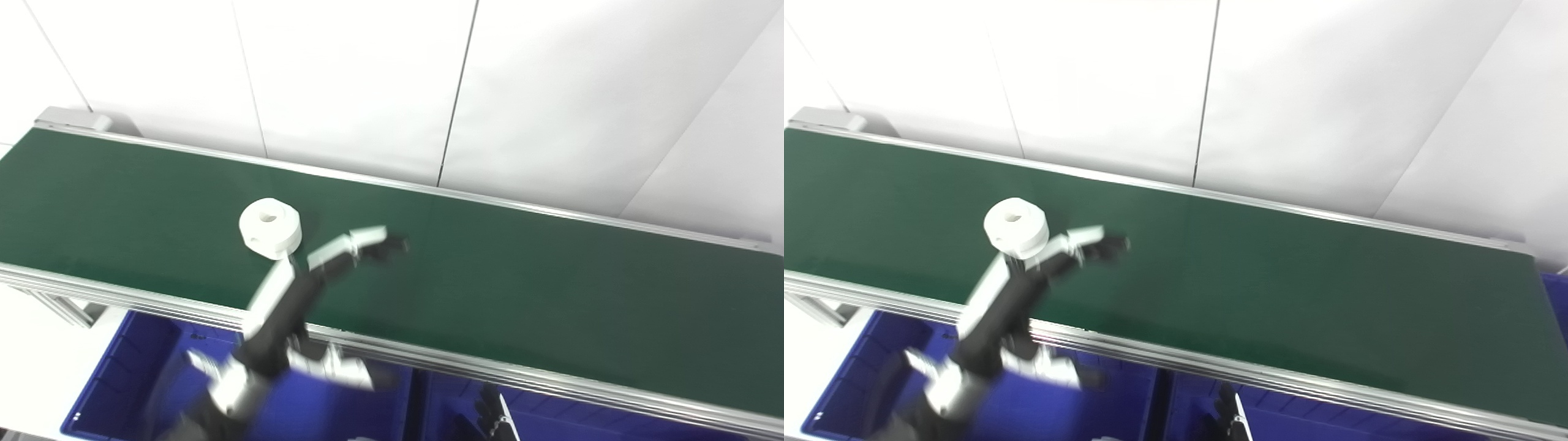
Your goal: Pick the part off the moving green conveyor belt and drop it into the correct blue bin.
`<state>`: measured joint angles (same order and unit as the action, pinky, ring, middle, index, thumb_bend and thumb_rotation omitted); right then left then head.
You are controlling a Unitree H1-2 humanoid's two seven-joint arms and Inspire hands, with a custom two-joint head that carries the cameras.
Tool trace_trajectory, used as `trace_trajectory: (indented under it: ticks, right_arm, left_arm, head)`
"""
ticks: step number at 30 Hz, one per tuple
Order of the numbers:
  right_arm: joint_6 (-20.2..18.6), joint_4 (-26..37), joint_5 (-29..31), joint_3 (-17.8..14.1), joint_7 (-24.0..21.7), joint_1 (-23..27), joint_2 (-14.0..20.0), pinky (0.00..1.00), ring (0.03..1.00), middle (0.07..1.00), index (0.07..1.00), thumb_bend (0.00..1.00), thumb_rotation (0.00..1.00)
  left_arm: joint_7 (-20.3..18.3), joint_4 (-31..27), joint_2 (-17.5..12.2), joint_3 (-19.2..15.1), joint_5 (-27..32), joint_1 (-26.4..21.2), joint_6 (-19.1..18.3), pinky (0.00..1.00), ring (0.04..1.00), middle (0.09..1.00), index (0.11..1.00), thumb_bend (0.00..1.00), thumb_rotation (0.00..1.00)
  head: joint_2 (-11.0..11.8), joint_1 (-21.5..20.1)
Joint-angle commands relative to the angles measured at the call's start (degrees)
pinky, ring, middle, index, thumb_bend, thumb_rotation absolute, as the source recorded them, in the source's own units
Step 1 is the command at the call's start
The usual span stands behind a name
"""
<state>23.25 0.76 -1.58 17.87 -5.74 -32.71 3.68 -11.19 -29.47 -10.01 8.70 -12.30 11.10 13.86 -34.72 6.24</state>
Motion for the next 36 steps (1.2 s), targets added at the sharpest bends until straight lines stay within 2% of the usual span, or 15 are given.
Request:
trace_trajectory:
  ticks: [1, 4, 7, 13, 17, 18, 23, 26, 30, 36]
  right_arm:
    - [2.63, 1.28, 0.12, 0.27, -0.22, -0.31, -0.89, 1.00, 0.985, 1.000, 1.000, 0.91, 0.94]
    - [2.37, 1.35, -0.09, 0.34, -0.20, -0.28, -1.24, 0.99, 0.980, 0.995, 1.000, 0.92, 0.94]
    - [2.19, 1.51, -0.37, 0.31, -0.12, -0.23, -1.46, 0.99, 0.977, 0.994, 1.000, 0.92, 0.95]
    - [2.17, 1.63, 0.59, 0.39, -0.87, -0.15, -1.26, 1.00, 0.990, 1.000, 1.000, 0.91, 0.95]
    - [1.90, 1.88, 0.72, 0.35, -1.02, -0.13, -1.18, 1.00, 0.991, 1.000, 1.000, 0.92, 0.95]
    - [1.87, 1.91, 0.77, 0.37, -1.06, -0.13, -1.16, 1.00, 0.993, 1.000, 1.000, 0.92, 0.96]
    - [1.77, 1.99, 0.63, 0.43, -1.10, -0.09, -1.19, 1.00, 0.993, 1.000, 1.000, 0.93, 0.97]
    - [1.85, 1.92, 0.32, 0.35, -0.89, -0.02, -1.35, 0.99, 0.988, 1.000, 1.000, 0.93, 0.98]
    - [1.79, 1.93, 0.45, 0.43, -0.89, 0.07, -1.49, 0.98, 0.984, 1.000, 1.000, 0.94, 0.98]
    - [1.81, 1.89, 0.04, 0.43, -0.57, -0.11, -1.84, 0.98, 0.981, 0.997, 1.000, 0.94, 0.98]
  left_arm:
    - [-2.38, -1.37, -3.37, -1.08, -3.09, -4.68, -2.10, 0.63, 0.737, 0.781, 0.764, 0.93, 0.35]
    - [-5.11, 0.32, -7.75, -1.86, -7.45, -11.50, -3.62, 0.62, 0.734, 0.785, 0.777, 0.97, 0.30]
    - [-7.27, 1.45, -10.74, -1.58, -9.62, -15.43, -4.75, 0.64, 0.754, 0.801, 0.796, 0.98, 0.27]
    - [-11.05, 8.51, -17.34, -0.52, -13.83, -26.10, -1.25, 0.56, 0.684, 0.764, 0.811, 1.00, 0.16]
    - [-13.05, 12.37, -19.88, 1.28, -17.66, -31.44, 0.34, 0.57, 0.690, 0.765, 0.810, 1.00, 0.16]
    - [-13.52, 13.34, -20.52, 1.89, -18.52, -32.72, 0.88, 0.60, 0.711, 0.770, 0.806, 1.00, 0.15]
    - [-17.00, 18.05, -22.86, 4.79, -21.09, -38.14, 1.97, 0.73, 0.777, 0.794, 0.801, 1.00, 0.16]
    - [-18.26, 21.40, -23.81, 6.36, -22.35, -40.41, 3.56, 0.76, 0.788, 0.799, 0.802, 1.00, 0.15]
    - [-19.23, 26.25, -25.14, 9.63, -27.63, -43.34, 6.85, 0.81, 0.839, 0.830, 0.817, 1.00, 0.21]
    - [-19.96, 30.91, -25.02, 13.57, -33.87, -45.08, 9.10, 0.86, 0.878, 0.858, 0.817, 1.00, 0.27]
  head:
    - [-0.14, -0.02]
    - [-0.13, 0.02]
    - [-0.68, 0.75]
    - [-1.25, 1.31]
    - [-1.29, 1.50]
    - [-1.29, 1.50]
    - [-1.37, 1.56]
    - [-1.24, 1.40]
    - [-1.17, 1.28]
    - [-1.28, 0.95]
